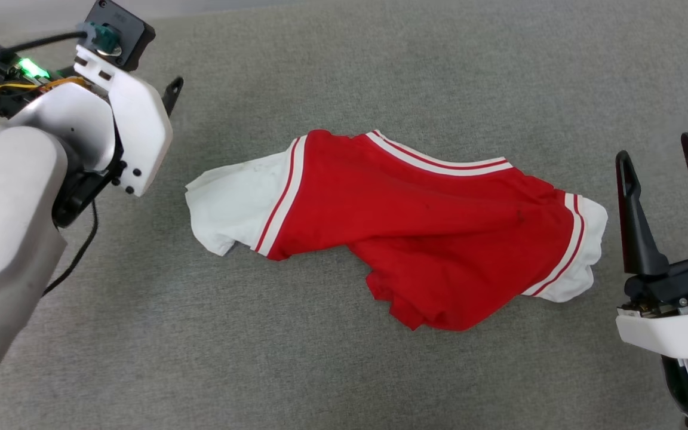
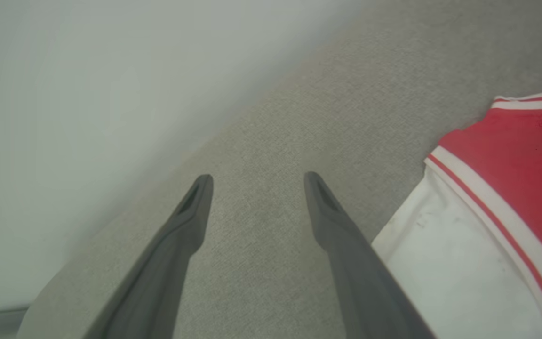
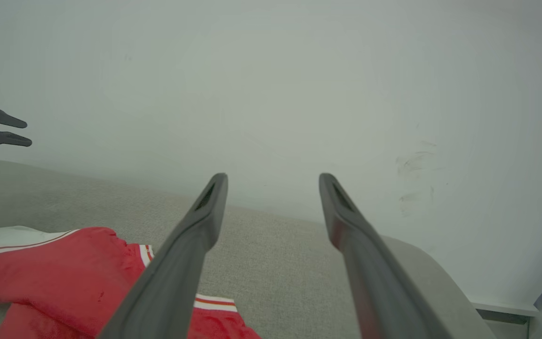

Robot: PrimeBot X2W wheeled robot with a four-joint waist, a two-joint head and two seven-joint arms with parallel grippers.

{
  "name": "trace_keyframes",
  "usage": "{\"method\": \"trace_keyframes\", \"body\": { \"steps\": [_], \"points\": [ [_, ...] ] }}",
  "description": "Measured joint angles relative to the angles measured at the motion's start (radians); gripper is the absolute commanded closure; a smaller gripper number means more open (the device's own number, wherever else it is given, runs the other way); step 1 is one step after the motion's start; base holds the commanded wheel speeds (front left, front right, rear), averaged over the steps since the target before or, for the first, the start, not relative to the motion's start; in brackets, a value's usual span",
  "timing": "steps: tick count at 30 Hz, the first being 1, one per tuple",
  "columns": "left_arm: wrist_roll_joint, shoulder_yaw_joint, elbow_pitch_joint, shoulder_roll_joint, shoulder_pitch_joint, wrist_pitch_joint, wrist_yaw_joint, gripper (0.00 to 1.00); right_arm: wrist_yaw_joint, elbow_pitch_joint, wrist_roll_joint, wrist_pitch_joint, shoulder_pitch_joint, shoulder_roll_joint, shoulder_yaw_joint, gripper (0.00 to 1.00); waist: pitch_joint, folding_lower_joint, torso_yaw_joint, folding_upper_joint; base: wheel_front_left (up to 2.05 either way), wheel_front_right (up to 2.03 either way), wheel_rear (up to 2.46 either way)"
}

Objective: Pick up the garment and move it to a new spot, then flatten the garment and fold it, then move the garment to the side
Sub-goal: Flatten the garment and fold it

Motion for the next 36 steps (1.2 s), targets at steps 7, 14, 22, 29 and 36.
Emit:
{"method": "trace_keyframes", "body": {
  "steps": [7, 14, 22, 29, 36],
  "points": [
    [-0.285, -0.266, -0.069, 0.112, -0.111, 0.285, 0.0, 0.0, 0.0, -0.007, -0.003, 0.0, -0.023, 0.005, 0.015, 0.0, 0.052, 0.0, -0.025, 0.0, 0.0, 0.0, 0.0],
    [-0.433, -0.434, -0.059, 0.157, -0.195, 0.452, 0.0, 0.0, 0.0, -0.007, -0.003, 0.0, -0.064, 0.005, 0.039, 0.0, 0.103, 0.0, -0.048, 0.0, 0.0, 0.0, 0.0],
    [-0.498, -0.578, -0.066, 0.202, -0.255, 0.465, 0.0, 0.72, 0.0, -0.002, -0.01, 0.0, -0.093, 0.007, 0.052, 0.0, 0.135, 0.0, -0.068, 0.0, 0.0, 0.0, 0.0],
    [-0.506, -0.624, -0.016, 0.191, -0.28, 0.348, 0.0, 1.0, 0.0, 0.009, -0.021, 0.0, -0.084, 0.007, 0.039, 0.0, 0.109, 0.0, -0.038, 0.0, 0.0, 0.0, 0.0],
    [-0.519, -0.63, 0.062, 0.267, -0.295, 0.284, 0.0, 1.0, 0.0, 0.009, -0.027, 0.0, -0.05, 0.003, 0.028, 0.0, 0.068, -0.0001, 0.015, 0.0, 0.0, 0.0, 0.0]
  ]
}}
